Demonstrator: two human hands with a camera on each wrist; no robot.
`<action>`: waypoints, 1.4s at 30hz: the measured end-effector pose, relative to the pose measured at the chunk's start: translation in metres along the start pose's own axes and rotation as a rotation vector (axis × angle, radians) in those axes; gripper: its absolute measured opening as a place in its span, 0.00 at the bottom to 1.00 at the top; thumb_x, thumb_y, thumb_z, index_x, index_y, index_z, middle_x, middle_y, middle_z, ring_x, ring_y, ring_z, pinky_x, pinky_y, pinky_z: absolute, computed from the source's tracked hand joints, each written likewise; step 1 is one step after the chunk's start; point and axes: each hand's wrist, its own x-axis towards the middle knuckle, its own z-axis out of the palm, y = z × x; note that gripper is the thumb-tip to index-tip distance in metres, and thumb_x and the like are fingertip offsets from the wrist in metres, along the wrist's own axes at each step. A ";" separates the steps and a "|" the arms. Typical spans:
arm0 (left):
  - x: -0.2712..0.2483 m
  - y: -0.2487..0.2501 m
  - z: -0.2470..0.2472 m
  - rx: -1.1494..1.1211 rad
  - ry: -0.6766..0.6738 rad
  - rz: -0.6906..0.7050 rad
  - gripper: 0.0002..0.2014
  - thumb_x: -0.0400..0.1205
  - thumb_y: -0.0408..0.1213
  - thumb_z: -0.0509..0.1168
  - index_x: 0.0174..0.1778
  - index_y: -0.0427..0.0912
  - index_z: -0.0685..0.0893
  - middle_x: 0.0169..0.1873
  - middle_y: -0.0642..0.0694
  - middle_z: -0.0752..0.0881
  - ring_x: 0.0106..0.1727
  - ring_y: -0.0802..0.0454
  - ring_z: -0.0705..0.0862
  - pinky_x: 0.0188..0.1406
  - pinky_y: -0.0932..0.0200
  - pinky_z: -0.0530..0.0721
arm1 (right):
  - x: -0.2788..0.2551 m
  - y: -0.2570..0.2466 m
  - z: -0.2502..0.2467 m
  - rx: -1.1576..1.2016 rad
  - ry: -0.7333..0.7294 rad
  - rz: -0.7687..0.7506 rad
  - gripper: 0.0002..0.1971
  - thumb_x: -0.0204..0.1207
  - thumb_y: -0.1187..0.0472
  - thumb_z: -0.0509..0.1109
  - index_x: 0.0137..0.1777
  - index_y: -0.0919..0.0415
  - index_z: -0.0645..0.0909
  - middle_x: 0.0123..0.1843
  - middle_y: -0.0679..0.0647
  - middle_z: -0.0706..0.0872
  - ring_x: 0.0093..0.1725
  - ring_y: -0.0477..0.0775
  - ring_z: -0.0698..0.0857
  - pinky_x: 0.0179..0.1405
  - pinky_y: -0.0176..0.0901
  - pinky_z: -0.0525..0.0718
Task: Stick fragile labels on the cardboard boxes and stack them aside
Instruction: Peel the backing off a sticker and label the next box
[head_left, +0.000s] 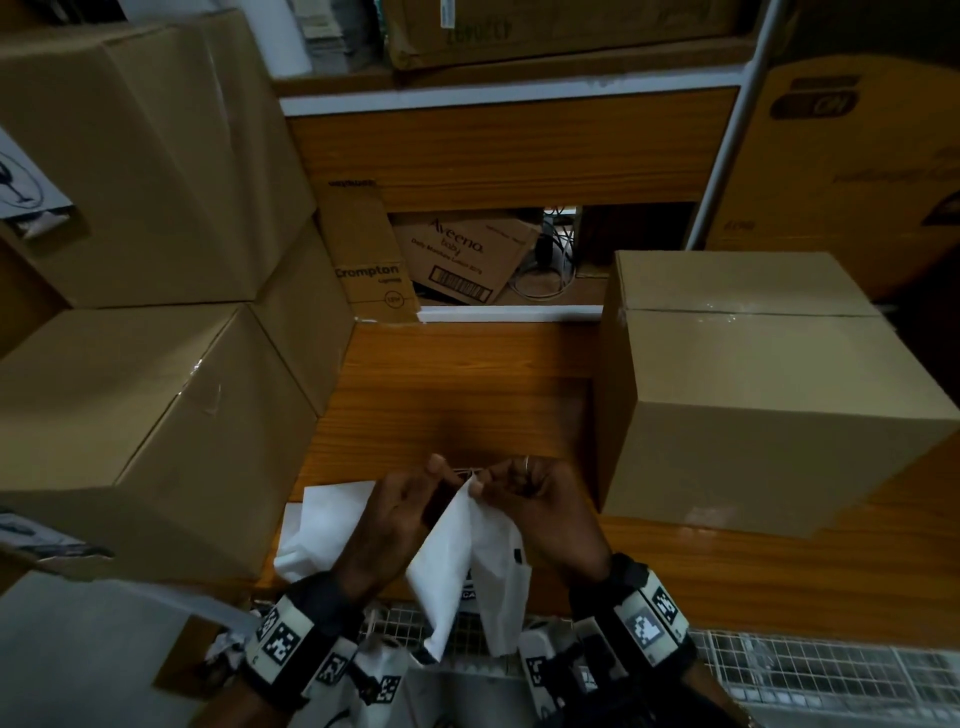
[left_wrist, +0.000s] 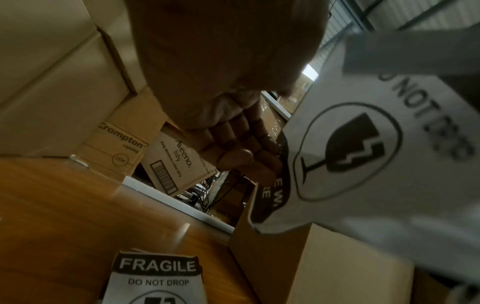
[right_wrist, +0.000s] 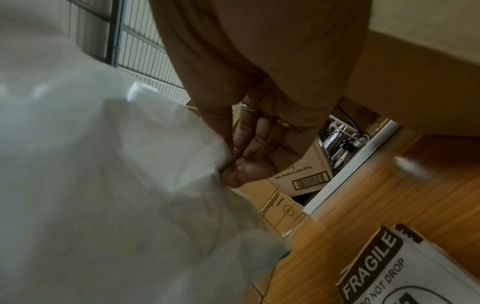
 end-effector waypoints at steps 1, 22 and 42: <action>0.001 0.004 0.000 0.024 -0.017 0.034 0.21 0.87 0.58 0.60 0.37 0.49 0.87 0.27 0.50 0.79 0.31 0.51 0.76 0.34 0.50 0.71 | -0.001 -0.001 0.000 -0.003 -0.009 -0.008 0.05 0.80 0.71 0.75 0.46 0.74 0.91 0.45 0.66 0.94 0.46 0.60 0.93 0.48 0.50 0.91; 0.004 -0.012 0.018 0.044 0.182 -0.010 0.10 0.90 0.36 0.62 0.43 0.45 0.82 0.28 0.52 0.73 0.30 0.58 0.70 0.31 0.55 0.70 | -0.004 0.021 0.012 0.193 0.223 0.188 0.06 0.81 0.59 0.74 0.45 0.61 0.88 0.44 0.71 0.86 0.46 0.67 0.83 0.53 0.65 0.82; 0.008 -0.008 0.002 0.076 0.093 -0.118 0.19 0.82 0.63 0.61 0.45 0.50 0.81 0.36 0.40 0.80 0.39 0.38 0.81 0.44 0.35 0.83 | -0.032 0.012 0.021 -0.402 0.025 0.170 0.29 0.63 0.49 0.88 0.55 0.49 0.72 0.56 0.45 0.82 0.55 0.45 0.84 0.48 0.46 0.89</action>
